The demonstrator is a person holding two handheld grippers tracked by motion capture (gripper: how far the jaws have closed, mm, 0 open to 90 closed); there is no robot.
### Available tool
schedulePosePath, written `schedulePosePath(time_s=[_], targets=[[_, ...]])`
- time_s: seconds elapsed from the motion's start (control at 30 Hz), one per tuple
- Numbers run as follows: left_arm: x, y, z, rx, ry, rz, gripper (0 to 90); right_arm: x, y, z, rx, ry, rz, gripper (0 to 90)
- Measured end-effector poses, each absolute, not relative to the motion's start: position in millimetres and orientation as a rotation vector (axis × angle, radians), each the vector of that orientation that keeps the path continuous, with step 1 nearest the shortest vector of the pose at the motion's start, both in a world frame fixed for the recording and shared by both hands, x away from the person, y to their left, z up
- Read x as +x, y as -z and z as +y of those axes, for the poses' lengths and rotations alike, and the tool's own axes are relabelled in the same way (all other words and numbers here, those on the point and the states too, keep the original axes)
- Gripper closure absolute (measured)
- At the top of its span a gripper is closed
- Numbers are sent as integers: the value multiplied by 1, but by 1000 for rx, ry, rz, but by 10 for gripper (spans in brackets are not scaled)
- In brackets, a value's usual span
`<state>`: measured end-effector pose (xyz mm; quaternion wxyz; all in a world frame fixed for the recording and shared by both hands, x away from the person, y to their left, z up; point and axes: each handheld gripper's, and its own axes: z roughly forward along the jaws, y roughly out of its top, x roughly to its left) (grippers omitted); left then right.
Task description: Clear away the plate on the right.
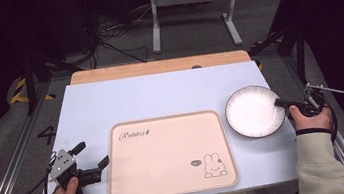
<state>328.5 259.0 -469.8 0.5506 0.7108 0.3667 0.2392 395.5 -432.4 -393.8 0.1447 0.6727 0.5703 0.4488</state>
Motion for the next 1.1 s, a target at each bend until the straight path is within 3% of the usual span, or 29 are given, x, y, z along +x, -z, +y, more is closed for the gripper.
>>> schedulePosePath(time_s=[0.4,1.1], targets=[[327,470,258,1686,-579,862,3,396,367,-383,1834,-1420,1806,850],[328,470,258,1684,-575,866,3,403,356,-286,1692,-1547,2086,849]])
